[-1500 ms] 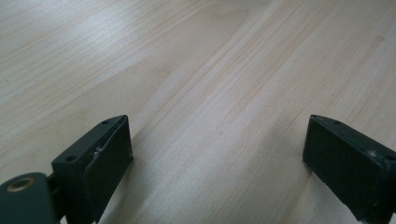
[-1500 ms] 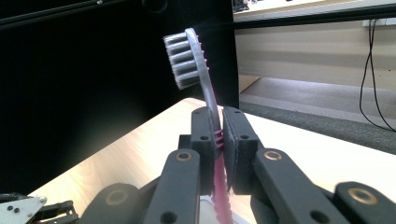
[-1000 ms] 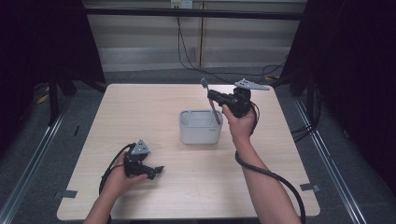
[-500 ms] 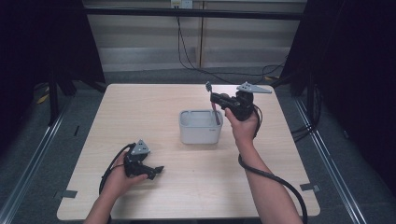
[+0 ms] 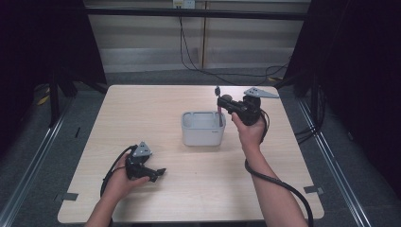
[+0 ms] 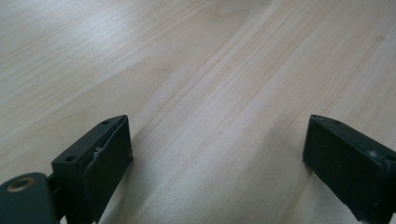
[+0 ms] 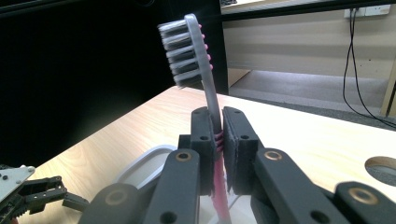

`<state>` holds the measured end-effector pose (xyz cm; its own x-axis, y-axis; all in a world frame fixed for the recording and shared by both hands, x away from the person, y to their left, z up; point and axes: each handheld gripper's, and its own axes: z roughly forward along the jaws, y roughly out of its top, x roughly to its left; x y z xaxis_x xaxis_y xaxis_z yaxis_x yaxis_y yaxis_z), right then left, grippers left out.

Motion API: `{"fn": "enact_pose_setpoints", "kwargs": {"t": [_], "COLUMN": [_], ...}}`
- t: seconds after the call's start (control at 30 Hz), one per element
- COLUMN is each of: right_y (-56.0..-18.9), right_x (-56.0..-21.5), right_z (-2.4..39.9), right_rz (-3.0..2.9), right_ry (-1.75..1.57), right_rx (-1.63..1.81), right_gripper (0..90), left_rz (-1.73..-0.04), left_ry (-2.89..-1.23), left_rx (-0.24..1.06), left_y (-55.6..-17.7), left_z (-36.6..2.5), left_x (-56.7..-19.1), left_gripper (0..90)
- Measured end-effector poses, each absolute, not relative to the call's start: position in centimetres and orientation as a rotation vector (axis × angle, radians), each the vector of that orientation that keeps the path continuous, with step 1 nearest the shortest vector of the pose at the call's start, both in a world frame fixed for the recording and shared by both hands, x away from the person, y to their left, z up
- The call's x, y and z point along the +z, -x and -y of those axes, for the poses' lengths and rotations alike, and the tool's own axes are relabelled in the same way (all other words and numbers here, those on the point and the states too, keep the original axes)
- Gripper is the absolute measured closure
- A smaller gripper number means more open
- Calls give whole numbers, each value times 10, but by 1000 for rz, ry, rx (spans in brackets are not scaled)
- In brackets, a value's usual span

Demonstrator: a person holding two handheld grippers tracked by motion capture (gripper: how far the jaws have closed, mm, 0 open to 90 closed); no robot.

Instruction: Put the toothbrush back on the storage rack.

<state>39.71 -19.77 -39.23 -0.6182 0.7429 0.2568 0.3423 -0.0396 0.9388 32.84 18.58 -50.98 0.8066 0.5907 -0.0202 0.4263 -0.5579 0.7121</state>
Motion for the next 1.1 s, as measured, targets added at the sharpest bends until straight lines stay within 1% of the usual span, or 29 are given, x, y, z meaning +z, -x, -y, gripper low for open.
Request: {"fn": "enact_pose_setpoints", "kwargs": {"t": [1.1], "right_y": [-384], "right_x": [-408], "right_z": [202], "right_rz": [-1933], "right_ry": [-1142], "right_rx": [1668], "right_gripper": [834], "left_rz": [-747], "left_ry": [-2245], "left_rx": [291], "left_y": [-328], "left_z": [-186], "left_x": [-510], "left_gripper": [78]}}
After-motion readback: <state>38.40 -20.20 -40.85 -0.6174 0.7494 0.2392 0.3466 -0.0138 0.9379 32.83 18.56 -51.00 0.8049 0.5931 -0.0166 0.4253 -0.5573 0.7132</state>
